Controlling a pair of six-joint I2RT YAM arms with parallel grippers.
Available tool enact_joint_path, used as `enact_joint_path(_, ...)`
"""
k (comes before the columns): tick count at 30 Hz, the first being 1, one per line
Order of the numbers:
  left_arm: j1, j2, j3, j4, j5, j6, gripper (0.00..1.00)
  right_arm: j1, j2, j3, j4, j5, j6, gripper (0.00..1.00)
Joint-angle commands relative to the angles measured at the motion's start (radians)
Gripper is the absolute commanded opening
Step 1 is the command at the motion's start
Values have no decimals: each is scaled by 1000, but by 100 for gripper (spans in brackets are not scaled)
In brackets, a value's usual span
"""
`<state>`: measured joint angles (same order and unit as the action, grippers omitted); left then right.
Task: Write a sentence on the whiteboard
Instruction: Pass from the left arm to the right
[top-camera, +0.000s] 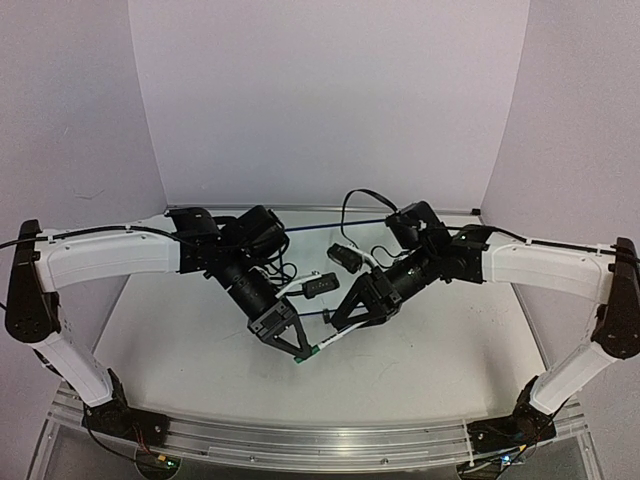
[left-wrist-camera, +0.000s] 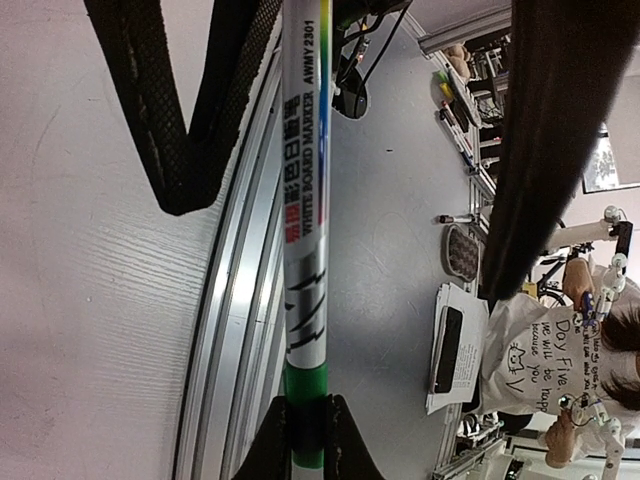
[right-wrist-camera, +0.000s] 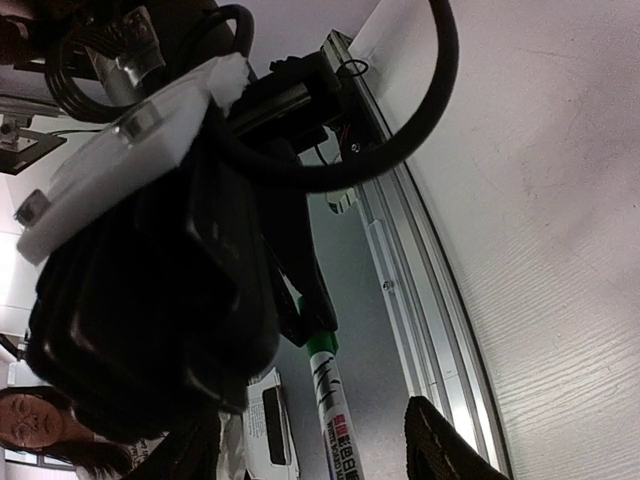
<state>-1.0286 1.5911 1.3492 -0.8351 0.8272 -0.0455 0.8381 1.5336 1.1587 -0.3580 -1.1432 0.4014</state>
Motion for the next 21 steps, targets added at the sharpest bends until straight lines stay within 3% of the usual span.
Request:
enact_joint_path(1, -2, -2, 57, -16, 14, 41, 0, 17, 10, 26, 24, -32, -12, 57)
enact_joint_path(14, -2, 12, 65, -19, 9, 44, 0, 44, 7, 20, 25, -49, -10, 53)
enact_joint_path(21, -1, 17, 63, -23, 8, 75, 0, 55, 8, 19, 22, -50, -11, 46)
